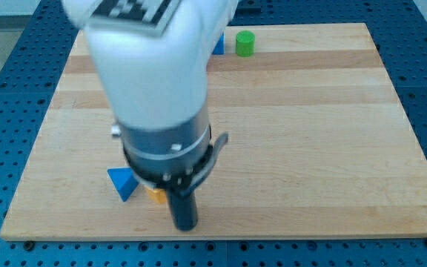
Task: Slide the green circle down
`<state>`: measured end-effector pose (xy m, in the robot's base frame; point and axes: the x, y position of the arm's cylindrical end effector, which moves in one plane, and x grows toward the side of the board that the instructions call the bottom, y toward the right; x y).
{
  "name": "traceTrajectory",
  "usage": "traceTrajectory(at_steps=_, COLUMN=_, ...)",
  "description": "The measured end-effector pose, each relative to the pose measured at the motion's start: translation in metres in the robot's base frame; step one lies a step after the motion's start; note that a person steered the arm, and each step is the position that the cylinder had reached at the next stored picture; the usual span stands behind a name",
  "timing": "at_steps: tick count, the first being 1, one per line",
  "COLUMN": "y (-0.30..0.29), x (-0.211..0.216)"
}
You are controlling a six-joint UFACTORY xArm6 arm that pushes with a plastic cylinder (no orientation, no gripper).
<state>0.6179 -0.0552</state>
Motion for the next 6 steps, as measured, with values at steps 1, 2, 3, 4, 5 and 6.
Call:
traceTrajectory(at_steps=1, y=-0.016, x=0.001)
traceTrajectory(at_steps=2, y=-0.046, x=0.0)
traceTrajectory(at_steps=3, y=-0.047, x=0.0)
traceTrajectory(at_steps=4, y=-0.047, x=0.001)
traceTrajectory(at_steps=5, y=-0.051, x=0.001)
traceTrajectory(at_steps=6, y=-0.067, x=-0.017)
